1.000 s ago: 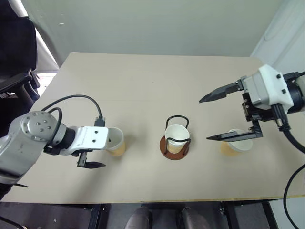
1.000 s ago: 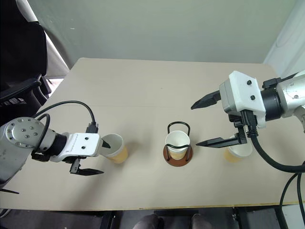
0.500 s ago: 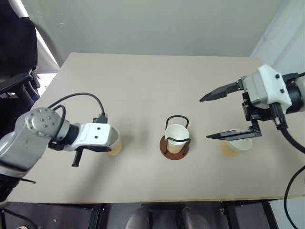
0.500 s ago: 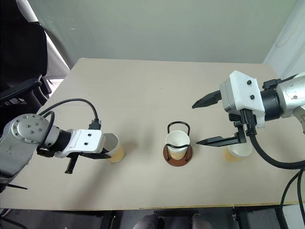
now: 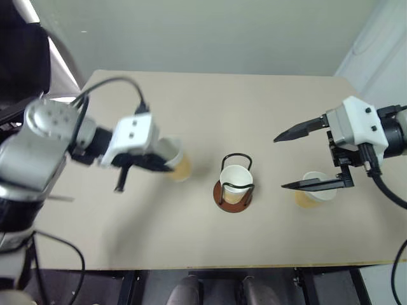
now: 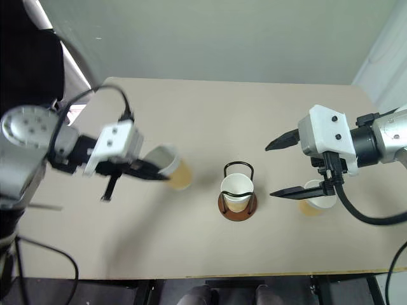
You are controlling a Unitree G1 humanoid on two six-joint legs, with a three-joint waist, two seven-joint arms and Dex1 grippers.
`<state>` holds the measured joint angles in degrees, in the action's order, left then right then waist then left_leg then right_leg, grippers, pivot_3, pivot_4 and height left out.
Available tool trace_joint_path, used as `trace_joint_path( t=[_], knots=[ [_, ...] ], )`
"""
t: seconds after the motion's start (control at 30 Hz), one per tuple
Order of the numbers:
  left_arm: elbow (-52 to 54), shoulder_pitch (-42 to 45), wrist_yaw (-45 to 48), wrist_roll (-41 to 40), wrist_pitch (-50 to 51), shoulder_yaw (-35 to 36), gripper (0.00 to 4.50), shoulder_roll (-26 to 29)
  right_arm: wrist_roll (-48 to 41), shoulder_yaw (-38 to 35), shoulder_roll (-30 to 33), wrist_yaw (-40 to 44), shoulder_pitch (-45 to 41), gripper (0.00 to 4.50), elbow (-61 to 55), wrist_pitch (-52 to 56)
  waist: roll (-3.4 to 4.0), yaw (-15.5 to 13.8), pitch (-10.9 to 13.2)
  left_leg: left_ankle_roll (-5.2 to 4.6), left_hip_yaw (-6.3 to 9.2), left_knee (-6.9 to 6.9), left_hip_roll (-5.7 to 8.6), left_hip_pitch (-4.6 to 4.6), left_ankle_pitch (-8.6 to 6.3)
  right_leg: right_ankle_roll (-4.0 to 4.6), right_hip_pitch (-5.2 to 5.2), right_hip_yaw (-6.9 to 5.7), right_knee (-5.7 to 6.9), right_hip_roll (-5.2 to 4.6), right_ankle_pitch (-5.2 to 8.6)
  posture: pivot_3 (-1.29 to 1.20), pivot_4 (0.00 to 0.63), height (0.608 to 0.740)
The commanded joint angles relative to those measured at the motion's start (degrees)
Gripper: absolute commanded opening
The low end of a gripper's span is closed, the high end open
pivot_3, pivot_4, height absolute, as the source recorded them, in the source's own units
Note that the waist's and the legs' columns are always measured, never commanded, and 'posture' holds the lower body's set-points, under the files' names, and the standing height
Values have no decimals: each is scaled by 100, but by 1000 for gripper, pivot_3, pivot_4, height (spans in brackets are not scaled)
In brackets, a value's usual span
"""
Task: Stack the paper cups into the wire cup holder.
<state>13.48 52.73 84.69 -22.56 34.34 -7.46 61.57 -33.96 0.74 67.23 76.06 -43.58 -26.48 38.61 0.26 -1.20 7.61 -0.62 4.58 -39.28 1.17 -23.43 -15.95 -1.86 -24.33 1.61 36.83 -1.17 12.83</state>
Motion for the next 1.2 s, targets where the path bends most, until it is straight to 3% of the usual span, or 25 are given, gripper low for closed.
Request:
trace_joint_path(
  t=[0.03, 0.23, 0.5, 0.97, 1.2],
  knots=[
    [-125, 651, 182, -306, 253, 115, 26, -107, 135, -204, 150, -119, 153, 4500, -2, -19, 15, 8, -6, -3, -4, 1, 5, 5, -2, 0, 4, 6, 0, -2, 0, 0, 150, 740],
    [-515, 1460, 487, -410, 273, -119, 26, -483, 122, -299, 147, -297, 349, 4500, -135, 13, 15, 25, -6, -4, -5, 6, 1, 8, -1, -1, 3, 6, 2, -1, 0, 0, 150, 740],
    [-911, 1838, 756, -435, 180, -491, 26, -1051, 55, -517, 207, -520, 590, 4500, -319, 133, 15, 16, -6, -11, -6, 2, 2, 6, -3, -4, 7, 6, -5, -2, -1, 0, 150, 740],
    [-1403, 2453, 781, -810, -663, -2173, 26, -1572, -82, -934, 410, -651, 1109, 4500, -549, 264, 14, -19, -5, -13, -6, 2, 2, 1, -4, -10, 8, 6, -11, -2, -2, 0, 150, 740],
    [-1581, 2520, 781, -385, -1556, -2930, 26, -1702, -215, -1049, 385, -823, 1235, 4500, -706, 395, 15, -24, -5, -14, -7, 1, 2, 1, -4, -13, 8, 7, -11, -2, -1, 0, 150, 740]
  ],
)
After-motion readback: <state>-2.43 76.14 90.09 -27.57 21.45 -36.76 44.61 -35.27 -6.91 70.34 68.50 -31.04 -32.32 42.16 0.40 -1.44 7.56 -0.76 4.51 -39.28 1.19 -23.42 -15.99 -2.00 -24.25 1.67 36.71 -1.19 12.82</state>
